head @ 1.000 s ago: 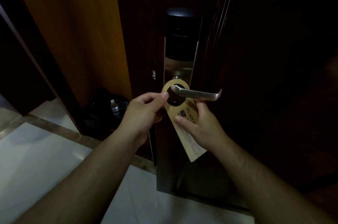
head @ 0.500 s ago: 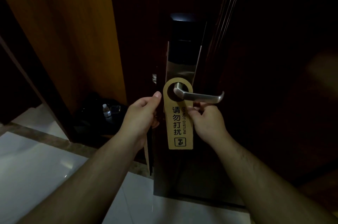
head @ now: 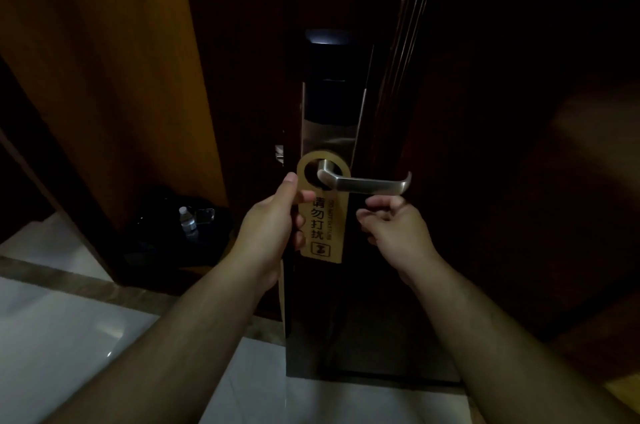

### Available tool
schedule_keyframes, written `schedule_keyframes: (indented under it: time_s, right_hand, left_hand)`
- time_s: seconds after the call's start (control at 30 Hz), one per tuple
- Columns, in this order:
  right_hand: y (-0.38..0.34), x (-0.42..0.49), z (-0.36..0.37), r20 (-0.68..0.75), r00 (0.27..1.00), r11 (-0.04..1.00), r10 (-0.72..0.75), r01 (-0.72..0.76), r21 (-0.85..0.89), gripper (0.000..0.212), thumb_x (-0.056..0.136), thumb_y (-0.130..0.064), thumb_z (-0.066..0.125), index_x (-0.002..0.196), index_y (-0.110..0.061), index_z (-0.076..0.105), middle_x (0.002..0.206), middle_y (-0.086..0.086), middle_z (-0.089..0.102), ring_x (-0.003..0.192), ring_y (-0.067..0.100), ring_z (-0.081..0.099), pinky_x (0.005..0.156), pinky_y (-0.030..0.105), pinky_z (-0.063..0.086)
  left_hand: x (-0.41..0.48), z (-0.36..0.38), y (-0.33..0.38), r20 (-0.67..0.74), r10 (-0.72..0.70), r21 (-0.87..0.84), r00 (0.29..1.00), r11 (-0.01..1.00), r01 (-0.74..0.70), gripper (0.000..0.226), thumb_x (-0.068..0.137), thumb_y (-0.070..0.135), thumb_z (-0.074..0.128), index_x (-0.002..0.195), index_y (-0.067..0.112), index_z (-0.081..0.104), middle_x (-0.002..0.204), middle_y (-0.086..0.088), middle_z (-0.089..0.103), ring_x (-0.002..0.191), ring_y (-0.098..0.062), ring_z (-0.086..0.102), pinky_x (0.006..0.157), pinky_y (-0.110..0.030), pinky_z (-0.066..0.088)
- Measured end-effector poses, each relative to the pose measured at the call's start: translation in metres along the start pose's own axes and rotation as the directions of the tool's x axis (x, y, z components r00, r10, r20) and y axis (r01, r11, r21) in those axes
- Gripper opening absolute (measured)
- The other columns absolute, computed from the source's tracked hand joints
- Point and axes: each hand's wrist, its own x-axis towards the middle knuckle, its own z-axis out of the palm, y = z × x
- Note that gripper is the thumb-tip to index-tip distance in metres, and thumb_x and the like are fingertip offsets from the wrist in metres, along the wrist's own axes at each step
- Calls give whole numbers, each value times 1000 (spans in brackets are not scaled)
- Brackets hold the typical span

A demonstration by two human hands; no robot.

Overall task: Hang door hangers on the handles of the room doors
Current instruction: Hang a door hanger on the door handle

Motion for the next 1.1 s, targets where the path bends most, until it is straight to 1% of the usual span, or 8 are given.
schedule_keyframes:
  time_s: [0.07, 0.17, 0.27, 0.37, 0.5, 0.67, 0.9, 1.1]
  right_hand:
    - [6, -4, -12, -12, 1000, 1000, -17, 17, 13, 23, 94, -18, 60, 112, -31, 59, 105, -4, 68, 99, 11, 65, 79, 27, 53]
    - [5, -8, -29, -24, 999, 981, -21, 26, 194, 22, 100, -20, 44, 112, -28, 62, 107, 4, 70, 100, 22, 67, 79, 35, 54]
    - [-1, -10, -40, 1, 996, 956, -94, 90, 279, 36, 101, -40, 33, 119, -25, 60, 107, 9, 71, 98, 26, 69, 80, 39, 53]
    - [-8, -9, -41, 51, 989, 969, -139, 125, 211, 49, 96, -59, 32, 119, -25, 60, 106, 7, 71, 95, 23, 70, 82, 41, 55]
    - [-14, -1, -42, 92, 975, 974, -204, 193, 122, 39, 97, -53, 35, 116, -28, 58, 101, 4, 69, 86, 15, 70, 75, 31, 57]
    - [-20, 15, -53, 242, 912, 943, -330, 330, 42, 19, 94, -49, 46, 105, -36, 56, 101, -3, 65, 82, 1, 67, 65, 16, 53]
    - [-20, 35, -65, 400, 827, 906, -395, 424, 18, 28, 86, -57, 51, 88, -30, 61, 79, -1, 68, 73, 11, 68, 69, 39, 60]
    - [-14, 45, -67, 471, 765, 861, -439, 508, -22, 33, 89, -62, 44, 87, -32, 56, 75, -1, 66, 68, 14, 67, 64, 50, 58]
  left_hand:
    - [3, 2, -3, 17, 5, 12, 1000, 1000, -5, 50, 93, 62, 45, 102, 21, 74, 64, 5, 50, 63, -15, 49, 77, -37, 48]
    - [6, 9, -4, 25, 11, 33, 1000, 999, -12, 53, 91, 66, 44, 102, 24, 74, 68, 3, 50, 66, -16, 49, 76, -37, 48]
    - [10, 18, -5, 8, 0, -13, 1000, 1000, 0, 56, 89, 69, 46, 103, 22, 72, 65, 3, 50, 59, -14, 48, 69, -33, 45]
    - [12, 25, -6, 19, -10, -54, 1000, 998, 11, 60, 84, 73, 48, 105, 22, 73, 62, 5, 52, 55, -11, 48, 66, -31, 45]
    - [15, 34, -5, -14, 1, -44, 1000, 999, -2, 66, 80, 77, 48, 105, 22, 74, 64, 4, 52, 54, -10, 49, 64, -30, 45]
    - [17, 47, -3, -102, 21, -21, 995, 1000, -23, 74, 78, 80, 45, 107, 18, 72, 73, 1, 50, 59, -13, 48, 70, -32, 47]
    - [6, 73, -7, -319, 84, -5, 944, 996, -90, 58, 86, 72, 45, 111, 23, 66, 95, -1, 55, 85, -18, 51, 76, -35, 44]
    - [3, 88, -12, -422, 96, 56, 901, 995, -80, 55, 85, 72, 46, 104, 25, 67, 104, -5, 61, 96, -23, 58, 94, -46, 48]
